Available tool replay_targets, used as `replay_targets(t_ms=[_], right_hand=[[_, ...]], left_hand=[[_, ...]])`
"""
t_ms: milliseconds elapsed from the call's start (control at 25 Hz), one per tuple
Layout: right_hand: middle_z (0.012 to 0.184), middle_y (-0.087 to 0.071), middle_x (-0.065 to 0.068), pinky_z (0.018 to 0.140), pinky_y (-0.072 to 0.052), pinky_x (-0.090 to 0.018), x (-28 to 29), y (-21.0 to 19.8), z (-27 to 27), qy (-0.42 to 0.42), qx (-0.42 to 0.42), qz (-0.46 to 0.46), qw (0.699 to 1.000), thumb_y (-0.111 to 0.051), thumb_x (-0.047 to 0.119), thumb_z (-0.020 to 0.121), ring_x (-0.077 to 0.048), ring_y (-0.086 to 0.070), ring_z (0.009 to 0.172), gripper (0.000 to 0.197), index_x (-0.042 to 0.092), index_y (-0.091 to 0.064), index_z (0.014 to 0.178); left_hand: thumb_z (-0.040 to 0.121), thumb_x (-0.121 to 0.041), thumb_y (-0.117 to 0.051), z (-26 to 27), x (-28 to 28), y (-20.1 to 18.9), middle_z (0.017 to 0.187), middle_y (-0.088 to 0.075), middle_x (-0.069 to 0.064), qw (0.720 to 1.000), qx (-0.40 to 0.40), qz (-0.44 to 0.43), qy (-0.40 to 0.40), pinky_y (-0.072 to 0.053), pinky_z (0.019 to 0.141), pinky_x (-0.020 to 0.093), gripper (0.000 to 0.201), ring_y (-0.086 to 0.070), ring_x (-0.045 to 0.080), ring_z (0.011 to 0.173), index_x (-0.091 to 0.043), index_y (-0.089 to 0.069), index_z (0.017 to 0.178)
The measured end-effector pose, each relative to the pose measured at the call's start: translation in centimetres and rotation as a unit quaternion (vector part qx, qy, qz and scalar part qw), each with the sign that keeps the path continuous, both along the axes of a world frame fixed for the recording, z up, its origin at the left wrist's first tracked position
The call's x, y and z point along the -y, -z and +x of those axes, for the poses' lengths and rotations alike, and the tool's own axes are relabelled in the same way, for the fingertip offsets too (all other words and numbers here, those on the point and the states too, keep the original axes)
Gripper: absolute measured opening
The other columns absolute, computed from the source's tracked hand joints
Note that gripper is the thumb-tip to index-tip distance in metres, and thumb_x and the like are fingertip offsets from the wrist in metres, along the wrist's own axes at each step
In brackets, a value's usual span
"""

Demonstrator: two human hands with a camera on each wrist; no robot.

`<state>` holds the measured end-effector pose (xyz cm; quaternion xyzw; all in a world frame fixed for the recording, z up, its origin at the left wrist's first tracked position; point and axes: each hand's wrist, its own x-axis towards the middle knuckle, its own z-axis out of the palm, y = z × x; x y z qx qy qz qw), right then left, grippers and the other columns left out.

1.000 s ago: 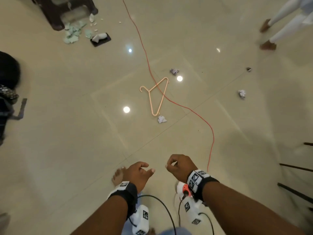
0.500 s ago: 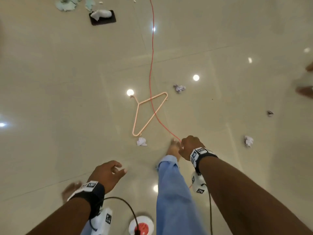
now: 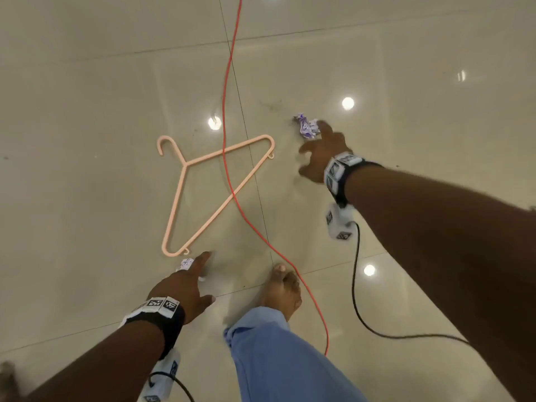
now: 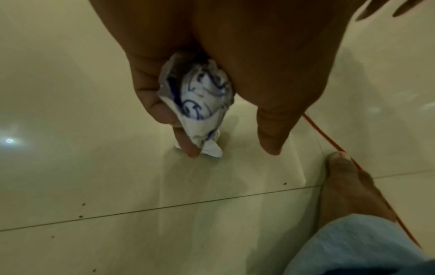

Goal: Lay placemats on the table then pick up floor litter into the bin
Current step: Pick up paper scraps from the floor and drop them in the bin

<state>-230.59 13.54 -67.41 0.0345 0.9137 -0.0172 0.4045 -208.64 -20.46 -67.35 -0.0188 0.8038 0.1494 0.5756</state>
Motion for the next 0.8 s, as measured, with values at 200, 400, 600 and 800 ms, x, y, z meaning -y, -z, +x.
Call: replay_targets(t_ms=[200, 400, 600, 800], right_hand=[[0.161, -0.014, -0.007, 0.109, -0.040, -0.042, -0.6, 5.3, -3.2, 0.055, 0.073, -0.031, 0.995, -0.072, 0.047, 0.070, -0.036, -0.033, 0.140, 0.100, 0.021, -0.025, 0.155], [0.154, -0.038, -0.005, 0.105, -0.039, -0.028, -3.7, -0.3, 4.6, 0.184, 0.024, -0.182, 0.966, -0.076, 0.024, 0.080, -0.024, -0.045, 0.137, 0.078, 0.020, -0.041, 0.149], [0.136, -0.062, -0.007, 0.099, -0.035, -0.014, -7.4, -12.4, 16.4, 0.392, -0.016, -0.284, 0.875, -0.082, 0.007, 0.076, -0.019, -0.058, 0.127, 0.053, 0.008, -0.067, 0.127], [0.108, -0.075, -0.004, 0.085, -0.049, -0.015, -11.0, -24.0, 23.9, 0.669, -0.057, -0.399, 0.624, -0.084, 0.001, 0.074, -0.010, -0.067, 0.103, 0.027, 0.004, -0.079, 0.100]], left_hand=[[0.095, -0.034, -0.050, 1.2, 0.0, 4.2, 0.146, -0.041, 0.004, 0.995, -0.012, -0.060, 0.081, -0.050, 0.092, 0.034, 0.046, -0.062, 0.028, 0.111, -0.042, -0.034, 0.138], [0.100, -0.028, -0.043, -0.4, -0.8, -0.5, 0.120, -0.068, 0.003, 0.986, -0.024, -0.085, 0.141, -0.046, 0.081, 0.029, 0.023, -0.064, 0.024, 0.107, -0.027, -0.053, 0.120], [0.090, -0.050, -0.065, -5.8, -6.7, -15.7, 0.094, -0.064, -0.008, 0.991, -0.081, -0.023, 0.108, -0.047, 0.072, 0.030, 0.023, -0.064, 0.017, 0.087, -0.028, -0.063, 0.085], [0.081, -0.032, -0.082, -11.9, -16.3, -28.0, 0.086, -0.063, -0.002, 0.995, -0.045, 0.086, -0.010, -0.040, 0.063, 0.023, 0.024, -0.053, 0.009, 0.057, -0.020, -0.065, 0.068]])
